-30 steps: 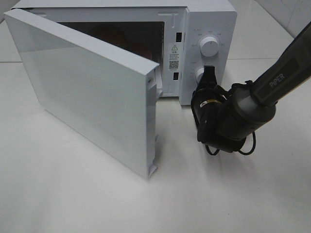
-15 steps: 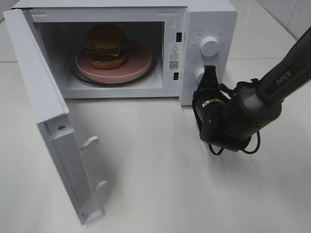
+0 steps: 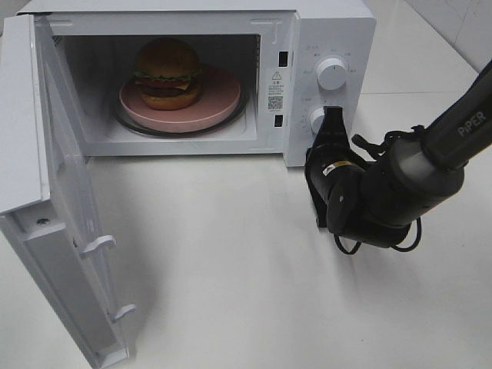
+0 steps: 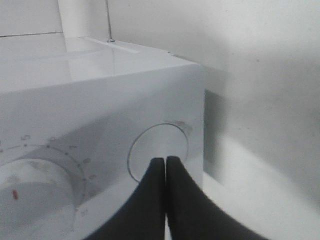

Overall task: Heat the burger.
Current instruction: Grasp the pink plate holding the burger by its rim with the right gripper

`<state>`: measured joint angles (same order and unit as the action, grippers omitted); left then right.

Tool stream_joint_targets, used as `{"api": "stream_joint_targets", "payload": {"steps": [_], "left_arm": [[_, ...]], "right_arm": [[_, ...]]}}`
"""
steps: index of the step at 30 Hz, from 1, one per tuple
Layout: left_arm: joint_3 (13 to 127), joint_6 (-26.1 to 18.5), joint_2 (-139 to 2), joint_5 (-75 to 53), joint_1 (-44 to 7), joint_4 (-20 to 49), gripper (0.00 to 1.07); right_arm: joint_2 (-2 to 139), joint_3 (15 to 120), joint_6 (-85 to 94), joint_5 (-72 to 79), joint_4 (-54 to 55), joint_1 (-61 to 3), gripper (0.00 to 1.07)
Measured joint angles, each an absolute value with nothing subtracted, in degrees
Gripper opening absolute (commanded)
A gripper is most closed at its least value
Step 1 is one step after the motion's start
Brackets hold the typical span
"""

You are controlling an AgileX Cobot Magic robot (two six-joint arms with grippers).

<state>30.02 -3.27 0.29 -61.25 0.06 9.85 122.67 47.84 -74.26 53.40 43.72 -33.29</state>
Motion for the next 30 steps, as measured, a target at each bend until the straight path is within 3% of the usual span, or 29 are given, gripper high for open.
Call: {"api": "stream_joint_targets", "payload": {"steps": [13, 30], "left_arm": [[30.02, -3.27, 0.29, -61.25, 0.06, 9.85, 0.98], [30.02, -3.27, 0.29, -61.25, 0.06, 9.85, 0.98]], "right_arm": [[112.82, 39.08, -63.31, 46.24, 41.88, -33.29, 0.0], [98.95, 37.82, -11.8, 16.27, 37.76, -31.4, 0.01]]}}
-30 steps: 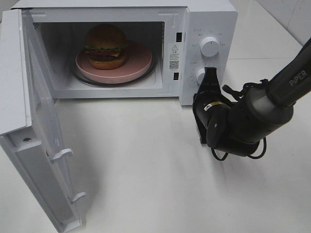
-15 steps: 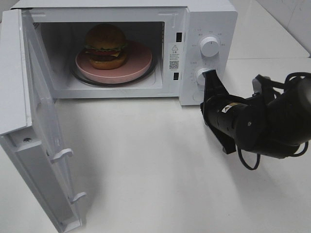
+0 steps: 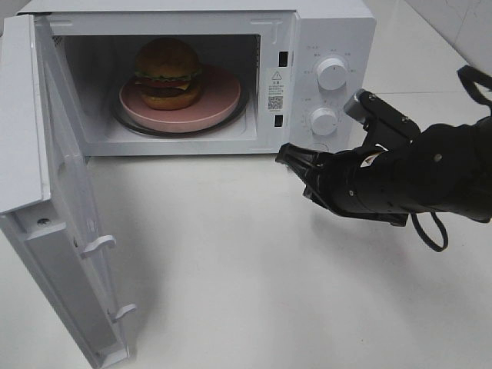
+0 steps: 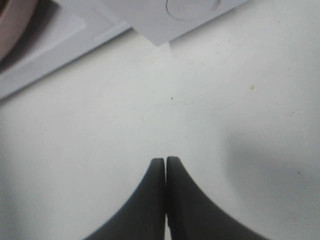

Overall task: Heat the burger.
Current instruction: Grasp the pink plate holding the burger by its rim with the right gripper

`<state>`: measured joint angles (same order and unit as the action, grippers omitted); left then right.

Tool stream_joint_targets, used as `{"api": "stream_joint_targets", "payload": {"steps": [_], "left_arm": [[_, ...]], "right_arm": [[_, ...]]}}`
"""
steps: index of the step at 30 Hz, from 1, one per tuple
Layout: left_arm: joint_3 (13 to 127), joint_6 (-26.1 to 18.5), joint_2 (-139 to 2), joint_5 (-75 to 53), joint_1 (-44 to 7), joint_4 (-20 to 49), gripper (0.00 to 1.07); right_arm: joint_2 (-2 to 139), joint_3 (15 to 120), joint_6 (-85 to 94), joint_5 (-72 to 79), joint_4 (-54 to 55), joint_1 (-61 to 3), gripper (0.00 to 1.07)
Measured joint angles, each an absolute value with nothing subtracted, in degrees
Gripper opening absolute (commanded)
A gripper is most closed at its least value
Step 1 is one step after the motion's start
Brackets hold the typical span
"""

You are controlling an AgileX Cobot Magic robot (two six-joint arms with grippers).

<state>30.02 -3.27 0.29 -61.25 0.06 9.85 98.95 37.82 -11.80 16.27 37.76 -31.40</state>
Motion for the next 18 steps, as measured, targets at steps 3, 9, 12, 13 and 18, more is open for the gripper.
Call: {"api": "stream_joint_targets", "payload": {"steps": [3, 9, 12, 13, 18], "left_arm": [[30.02, -3.21, 0.29, -61.25, 0.06, 9.85, 0.98], [30.02, -3.21, 0.29, -61.25, 0.06, 9.85, 0.98], [30.02, -3.21, 0.29, -61.25, 0.06, 9.85, 0.98], [30.02, -3.21, 0.29, -61.25, 0.06, 9.85, 0.98], [30.02, -3.21, 0.29, -61.25, 0.06, 9.85, 0.98]], "right_arm": [[97.23, 39.25, 0.0, 7.85, 37.47, -29.62, 0.01], [96.43, 43.37, 11.0, -6.3, 31.86, -27.79, 0.02], [96.43, 46.12, 13.46, -14.04, 26.07, -27.73, 0.02], [96.43, 46.12, 13.46, -14.04, 26.07, -27.73, 0.02], [96.37, 53.11, 23.15, -29.68, 12.43, -27.73, 0.04]]}}
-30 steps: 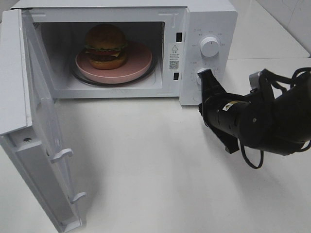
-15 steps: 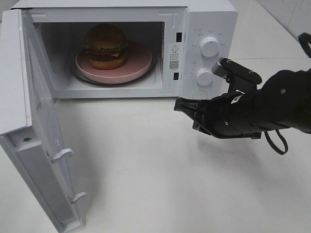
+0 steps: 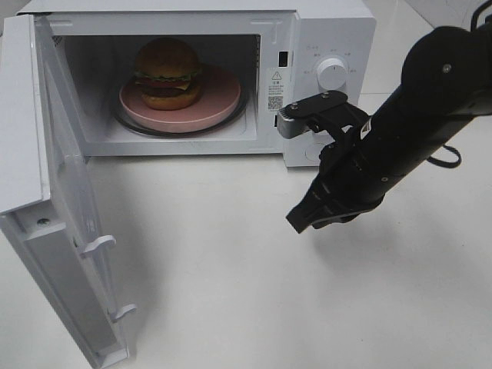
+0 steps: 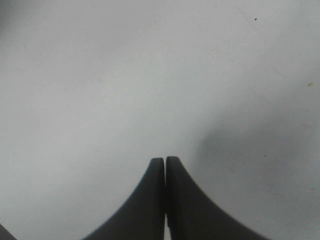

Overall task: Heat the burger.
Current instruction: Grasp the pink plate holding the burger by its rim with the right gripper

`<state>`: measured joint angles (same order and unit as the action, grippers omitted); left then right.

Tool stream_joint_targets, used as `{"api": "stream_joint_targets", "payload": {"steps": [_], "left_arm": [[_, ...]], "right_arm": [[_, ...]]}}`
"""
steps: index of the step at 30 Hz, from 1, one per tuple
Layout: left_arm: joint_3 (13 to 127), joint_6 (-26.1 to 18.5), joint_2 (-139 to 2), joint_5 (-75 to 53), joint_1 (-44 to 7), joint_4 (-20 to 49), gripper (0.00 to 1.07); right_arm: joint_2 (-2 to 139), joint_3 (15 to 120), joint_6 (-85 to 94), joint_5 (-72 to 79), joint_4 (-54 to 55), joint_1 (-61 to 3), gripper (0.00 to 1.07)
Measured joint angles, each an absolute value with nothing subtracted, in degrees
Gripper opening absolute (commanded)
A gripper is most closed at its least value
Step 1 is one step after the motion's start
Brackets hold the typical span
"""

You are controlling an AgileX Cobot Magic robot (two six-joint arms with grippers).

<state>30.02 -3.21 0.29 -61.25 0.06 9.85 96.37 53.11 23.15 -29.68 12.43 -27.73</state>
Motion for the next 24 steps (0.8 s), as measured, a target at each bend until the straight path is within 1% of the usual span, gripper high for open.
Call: {"api": "stream_joint_targets", "payload": {"steps": [3, 5, 8, 10, 11, 13, 14, 15, 16, 18, 23, 24], "left_arm": [[30.02, -3.21, 0.29, -61.25, 0.06, 9.85, 0.98], [30.02, -3.21, 0.29, -61.25, 0.06, 9.85, 0.98], [30.02, -3.21, 0.29, -61.25, 0.06, 9.85, 0.98], [30.02, -3.21, 0.29, -61.25, 0.06, 9.85, 0.98], [30.02, -3.21, 0.29, -61.25, 0.06, 9.85, 0.98], [30.02, -3.21, 0.29, -61.25, 0.06, 9.85, 0.98], [30.02, -3.21, 0.29, -61.25, 0.06, 9.85, 0.98], [30.02, -3.21, 0.29, -61.25, 0.06, 9.85, 0.98], [30.02, -3.21, 0.29, -61.25, 0.06, 9.85, 0.98], [30.02, -3.21, 0.29, -61.25, 0.06, 9.85, 0.98], [30.02, -3.21, 0.29, -61.25, 0.06, 9.85, 0.98], [30.02, -3.21, 0.29, -61.25, 0.06, 9.85, 0.98]], "right_arm": [[96.37, 54.03, 25.1, -31.46, 10.71, -27.73, 0.04], [96.31, 56.84, 36.55, -36.27, 6.65, -27.73, 0.04], [96.31, 57.35, 39.82, -36.9, 6.3, -27.73, 0.04], [96.31, 59.24, 52.77, -38.56, 6.02, -27.73, 0.05], [96.31, 59.24, 52.77, -38.56, 6.02, -27.73, 0.05], [96.31, 60.33, 64.29, -38.73, 5.79, -27.73, 0.06], [96.31, 60.33, 64.29, -38.73, 5.79, -27.73, 0.06], [96.31, 60.96, 72.08, -38.73, 5.73, -27.73, 0.06], [96.31, 60.96, 72.08, -38.73, 5.73, -27.73, 0.06], [96.31, 61.65, 80.39, -38.67, 4.87, -27.73, 0.07], [96.31, 62.97, 84.74, -38.56, 1.43, -27.73, 0.09], [96.31, 63.25, 84.86, -38.56, 0.74, -27.73, 0.12]]}}
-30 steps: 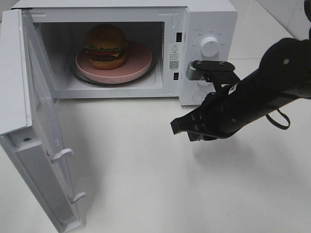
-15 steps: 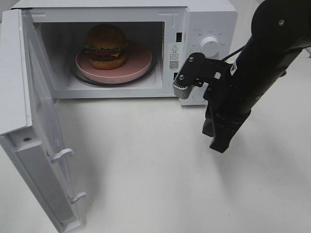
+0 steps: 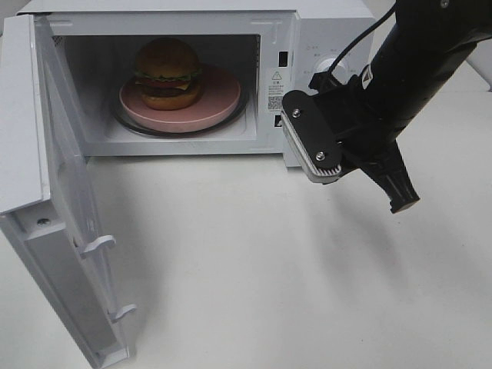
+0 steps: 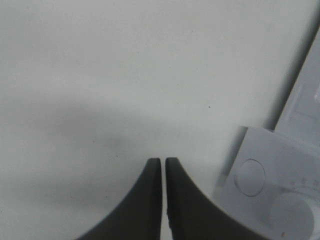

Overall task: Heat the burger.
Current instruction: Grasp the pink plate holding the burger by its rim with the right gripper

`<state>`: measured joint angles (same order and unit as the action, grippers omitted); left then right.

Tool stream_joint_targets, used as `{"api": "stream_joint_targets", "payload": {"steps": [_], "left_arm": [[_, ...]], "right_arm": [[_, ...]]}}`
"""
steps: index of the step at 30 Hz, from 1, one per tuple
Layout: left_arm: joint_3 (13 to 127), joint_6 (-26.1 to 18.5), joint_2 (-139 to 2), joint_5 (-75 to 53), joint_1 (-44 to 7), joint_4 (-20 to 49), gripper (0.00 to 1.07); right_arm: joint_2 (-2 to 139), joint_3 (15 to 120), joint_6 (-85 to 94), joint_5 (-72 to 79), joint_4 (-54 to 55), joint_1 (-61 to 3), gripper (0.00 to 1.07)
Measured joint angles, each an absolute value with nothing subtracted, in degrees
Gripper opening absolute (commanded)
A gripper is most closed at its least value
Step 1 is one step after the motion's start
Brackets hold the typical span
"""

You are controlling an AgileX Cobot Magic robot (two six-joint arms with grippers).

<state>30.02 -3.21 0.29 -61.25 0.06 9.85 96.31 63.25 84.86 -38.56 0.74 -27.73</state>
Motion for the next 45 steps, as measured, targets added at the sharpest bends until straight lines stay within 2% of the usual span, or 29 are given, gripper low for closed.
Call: {"api": "stream_joint_targets", "payload": {"steps": [1, 3, 4, 5, 6, 7, 8, 9, 10, 11, 12, 13, 14, 25, 45], "left_arm": [[30.02, -3.21, 0.29, -61.25, 0.06, 9.85, 0.98], [30.02, -3.21, 0.29, -61.25, 0.06, 9.85, 0.98], [30.02, -3.21, 0.29, -61.25, 0.06, 9.85, 0.98], [30.02, -3.21, 0.29, -61.25, 0.06, 9.85, 0.98], [30.02, -3.21, 0.29, -61.25, 0.06, 9.85, 0.98], [30.02, -3.21, 0.29, -61.25, 0.06, 9.85, 0.98], [30.02, -3.21, 0.29, -61.25, 0.06, 9.85, 0.98], [30.02, -3.21, 0.29, -61.25, 0.06, 9.85, 0.98], [30.02, -3.21, 0.29, -61.25, 0.06, 9.85, 0.98], [30.02, -3.21, 0.29, -61.25, 0.06, 9.85, 0.98], [30.02, -3.21, 0.29, -61.25, 0.06, 9.85, 0.98], [30.02, -3.21, 0.29, -61.25, 0.06, 9.85, 0.98], [30.02, -3.21, 0.29, -61.25, 0.06, 9.85, 0.98], [30.02, -3.21, 0.29, -61.25, 0.06, 9.85, 0.98], [30.02, -3.21, 0.29, -61.25, 0.06, 9.85, 0.98]], "right_arm": [[96.31, 63.25, 84.86, -38.56, 0.74, -27.73, 0.12], [96.31, 63.88, 84.74, -37.99, 0.0, -27.73, 0.22], [96.31, 63.88, 84.74, -37.99, 0.0, -27.73, 0.22], [96.31, 64.17, 84.0, -36.9, 0.0, -27.73, 0.34], [96.31, 64.17, 84.0, -36.9, 0.0, -27.73, 0.34], [96.31, 64.23, 83.54, -35.58, -0.4, -27.85, 0.43], [96.31, 64.23, 81.99, -34.09, -1.32, -28.48, 0.59], [96.31, 64.23, 81.99, -34.09, -1.32, -28.48, 0.59], [96.31, 64.23, 80.67, -32.72, -2.92, -29.34, 0.76], [96.31, 64.23, 80.16, -31.74, -3.67, -29.85, 0.84], [96.31, 64.23, 80.16, -31.74, -3.67, -29.85, 0.84], [96.31, 64.23, 79.07, -30.31, -4.76, -30.6, 0.96], [96.31, 64.23, 78.61, -29.68, -5.04, -30.88, 1.0], [96.66, 64.63, 76.2, -25.95, -6.47, -31.28, 0.98], [108.98, 77.52, 73.63, -24.18, -9.05, -35.29, 0.94]]}}
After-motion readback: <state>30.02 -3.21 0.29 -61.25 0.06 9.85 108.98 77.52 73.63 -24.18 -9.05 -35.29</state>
